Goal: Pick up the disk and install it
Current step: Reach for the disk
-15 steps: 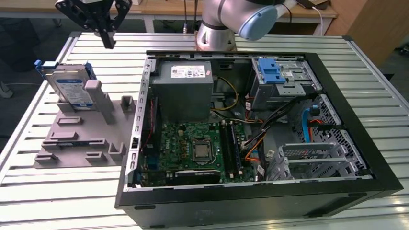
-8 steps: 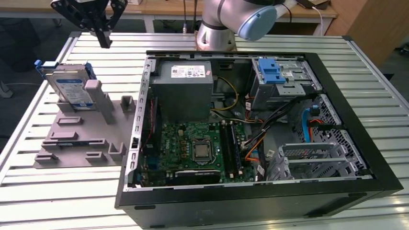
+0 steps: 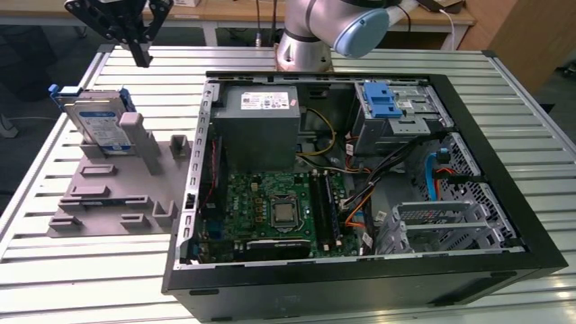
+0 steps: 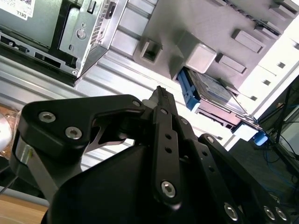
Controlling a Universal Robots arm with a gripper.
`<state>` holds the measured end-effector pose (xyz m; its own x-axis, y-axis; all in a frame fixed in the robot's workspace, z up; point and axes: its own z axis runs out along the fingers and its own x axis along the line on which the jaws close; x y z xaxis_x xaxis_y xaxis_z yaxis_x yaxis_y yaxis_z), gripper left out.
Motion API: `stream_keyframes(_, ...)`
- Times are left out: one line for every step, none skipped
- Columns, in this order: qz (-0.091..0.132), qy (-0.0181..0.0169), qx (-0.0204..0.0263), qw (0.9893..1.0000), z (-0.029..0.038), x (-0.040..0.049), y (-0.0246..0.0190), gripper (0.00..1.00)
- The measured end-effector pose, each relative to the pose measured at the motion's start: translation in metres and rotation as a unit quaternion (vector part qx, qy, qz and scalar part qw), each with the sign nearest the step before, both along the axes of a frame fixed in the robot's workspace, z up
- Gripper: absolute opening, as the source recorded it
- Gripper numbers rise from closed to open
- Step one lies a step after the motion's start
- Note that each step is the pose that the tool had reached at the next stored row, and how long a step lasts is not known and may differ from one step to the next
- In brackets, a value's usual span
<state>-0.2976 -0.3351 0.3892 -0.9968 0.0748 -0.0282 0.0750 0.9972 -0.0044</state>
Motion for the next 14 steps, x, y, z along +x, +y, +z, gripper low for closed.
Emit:
stream_keyframes(0.0,0.0,0.0,1.0,0.0,-0.0001,0.0,0.11)
stream_keyframes(0.0,0.0,0.0,1.0,0.0,-0.0002,0.0,0.11)
stream_keyframes(0.0,0.0,0.0,1.0,0.0,-0.0003,0.0,0.11)
stream_keyframes(0.0,0.0,0.0,1.0,0.0,-0.0003,0.0,0.11)
stream_keyframes(0.0,0.0001,0.0,1.0,0.0,-0.0004,0.0,0.11)
stream_keyframes(0.0,0.0,0.0,1.0,0.0,-0.0006,0.0,0.11)
stream_keyframes(0.0,0.0,0.0,1.0,0.0,-0.001,0.0,0.11)
stream_keyframes(0.0,0.0,0.0,1.0,0.0,-0.0013,0.0,0.11)
stream_keyframes(0.0,0.0001,0.0,1.0,0.0,-0.0017,0.0,0.11)
stream_keyframes(0.0,0.0,0.0,1.0,-0.0001,-0.0021,0.0,0.11)
stream_keyframes(0.0,0.0,0.0,1.0,-0.0001,-0.0025,0.0,0.11)
stream_keyframes(0.0,0.0001,0.0,1.0,-0.0001,-0.0029,0.0,0.11)
stream_keyframes(0.0,0.0001,0.0,1.0,-0.0001,-0.0034,0.0,0.11)
stream_keyframes(0.0,0.0001,0.0,1.0,-0.0002,-0.0041,0.0,0.11)
